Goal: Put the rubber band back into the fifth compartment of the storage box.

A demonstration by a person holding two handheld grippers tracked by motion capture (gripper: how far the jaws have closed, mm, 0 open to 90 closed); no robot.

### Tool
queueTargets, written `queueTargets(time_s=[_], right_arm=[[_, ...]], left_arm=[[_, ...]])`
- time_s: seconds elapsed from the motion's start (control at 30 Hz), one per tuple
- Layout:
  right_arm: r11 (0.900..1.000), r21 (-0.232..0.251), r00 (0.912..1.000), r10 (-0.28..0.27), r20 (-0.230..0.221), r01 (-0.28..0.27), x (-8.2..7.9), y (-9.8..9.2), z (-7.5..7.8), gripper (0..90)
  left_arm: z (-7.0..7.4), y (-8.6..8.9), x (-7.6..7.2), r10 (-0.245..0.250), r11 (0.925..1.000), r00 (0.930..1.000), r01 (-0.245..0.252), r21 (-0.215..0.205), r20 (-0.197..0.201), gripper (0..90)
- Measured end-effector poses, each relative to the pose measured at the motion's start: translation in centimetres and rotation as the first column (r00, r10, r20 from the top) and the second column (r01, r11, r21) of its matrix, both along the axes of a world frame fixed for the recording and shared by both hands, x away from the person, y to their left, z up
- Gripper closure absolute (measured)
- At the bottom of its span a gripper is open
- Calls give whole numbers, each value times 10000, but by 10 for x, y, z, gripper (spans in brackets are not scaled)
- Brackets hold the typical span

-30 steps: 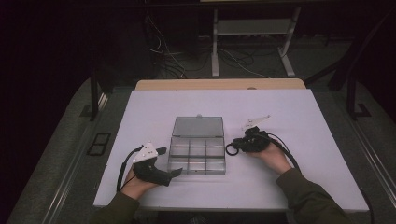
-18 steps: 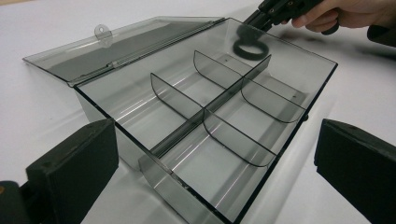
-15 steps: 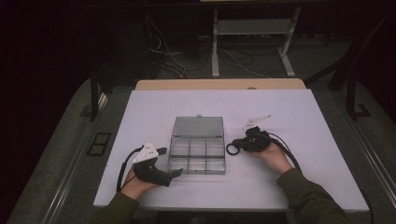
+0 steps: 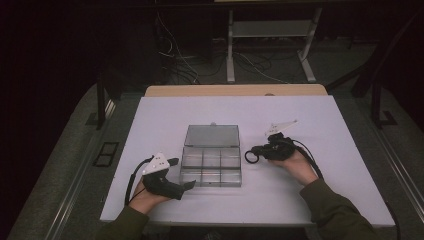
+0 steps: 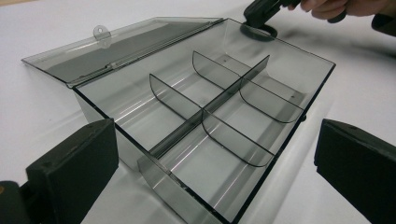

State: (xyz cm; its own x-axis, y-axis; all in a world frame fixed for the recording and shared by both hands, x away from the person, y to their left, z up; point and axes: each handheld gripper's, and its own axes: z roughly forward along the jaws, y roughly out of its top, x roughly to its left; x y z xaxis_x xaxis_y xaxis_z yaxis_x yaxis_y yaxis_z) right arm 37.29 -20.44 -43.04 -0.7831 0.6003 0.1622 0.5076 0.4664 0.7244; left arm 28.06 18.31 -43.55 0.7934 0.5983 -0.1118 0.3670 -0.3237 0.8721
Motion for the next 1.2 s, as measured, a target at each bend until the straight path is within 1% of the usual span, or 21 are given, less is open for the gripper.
queueTargets(time_s=[0.17,0.3,0.43,0.57,0.67,0.87,1.2], right_arm=[[9996,269,10000,88,20,-89,-3,-2,9,850],[9992,349,9997,204,106,-207,-5,-3,15,850],[9988,395,9996,278,91,-281,-7,-2,18,850],[9976,494,9988,476,138,-482,-9,0,22,850],[9971,488,9982,586,87,-590,-10,4,26,851],[9943,689,9967,805,115,-811,-9,13,35,851],[9885,843,9919,1237,297,-1258,-4,33,43,851]], left_arm=[[0,-1,0,-21,10000,10000,21,4,21,0],[0,-1,0,-47,10000,10000,47,23,7,0],[0,-1,0,-46,10000,10000,46,1,0,0],[0,-1,0,-15,10000,10000,15,-22,7,0],[0,-1,0,-18,10000,10000,18,-8,5,0],[1,-1,0,-28,10000,10000,28,-17,26,0],[1,-1,0,-7,10000,10000,7,-73,-6,0]])
